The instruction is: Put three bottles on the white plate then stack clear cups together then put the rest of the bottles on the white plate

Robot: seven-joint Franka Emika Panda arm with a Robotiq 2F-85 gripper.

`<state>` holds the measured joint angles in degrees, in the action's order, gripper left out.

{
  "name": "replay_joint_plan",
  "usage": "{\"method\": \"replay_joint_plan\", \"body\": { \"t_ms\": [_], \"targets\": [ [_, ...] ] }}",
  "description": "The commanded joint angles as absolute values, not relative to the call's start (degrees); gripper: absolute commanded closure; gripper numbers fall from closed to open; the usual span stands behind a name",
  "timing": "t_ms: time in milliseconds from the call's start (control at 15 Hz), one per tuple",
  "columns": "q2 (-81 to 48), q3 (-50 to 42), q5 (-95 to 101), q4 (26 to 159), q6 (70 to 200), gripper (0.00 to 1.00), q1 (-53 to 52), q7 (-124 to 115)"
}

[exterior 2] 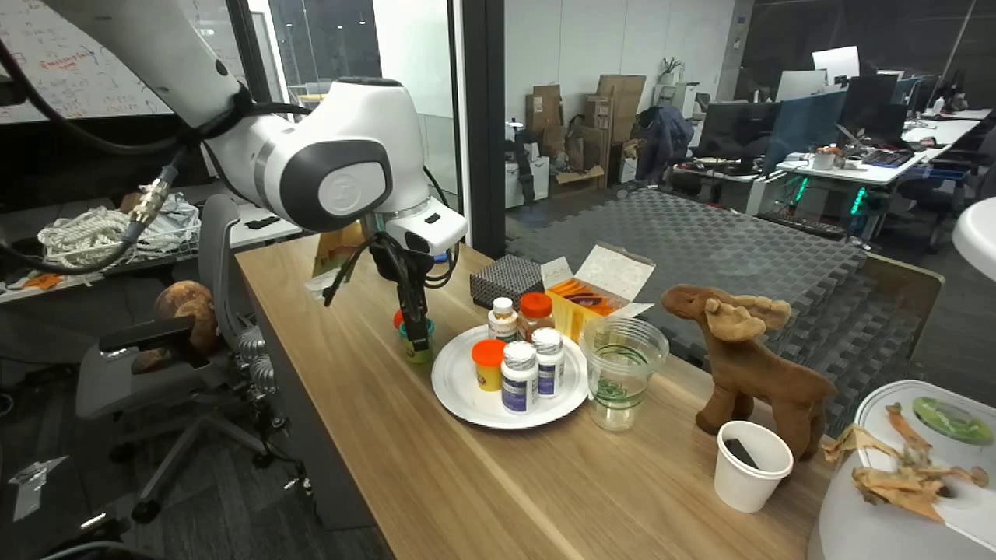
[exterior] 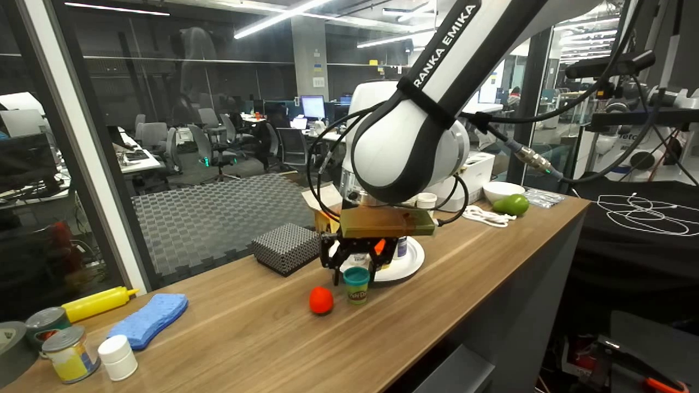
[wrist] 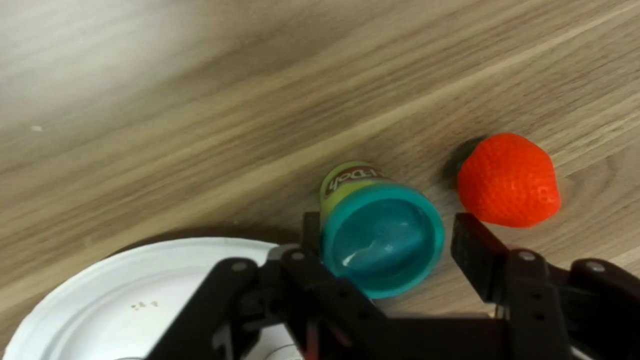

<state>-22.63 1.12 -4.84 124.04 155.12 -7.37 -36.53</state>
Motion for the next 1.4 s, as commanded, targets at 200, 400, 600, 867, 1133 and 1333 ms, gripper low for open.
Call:
{"method": "replay_joint_plan", "body": {
  "t_ms": [200, 400, 600, 867, 1133, 1333],
  "targets": [
    [-19.44, -0.6, -4.62, 125.36, 154.36, 0.72, -10.19, -37.52],
    [-15.66, -1.75, -2.59, 127.19, 153.57, 0.72, -12.05, -38.52],
    [-10.32, -2.09, -0.75, 129.61, 151.79, 0.72, -11.9, -37.87],
    [-4.39, -0.71, -3.64, 133.85, 151.47, 0.72, -7.44, -30.65],
    [-2.49, -1.28, -8.52, 136.89, 154.3, 0.72, -2.82, -20.26],
    [-3.26, -1.75, -12.85, 136.94, 155.68, 0.72, 0.44, -11.42]
  ]
}}
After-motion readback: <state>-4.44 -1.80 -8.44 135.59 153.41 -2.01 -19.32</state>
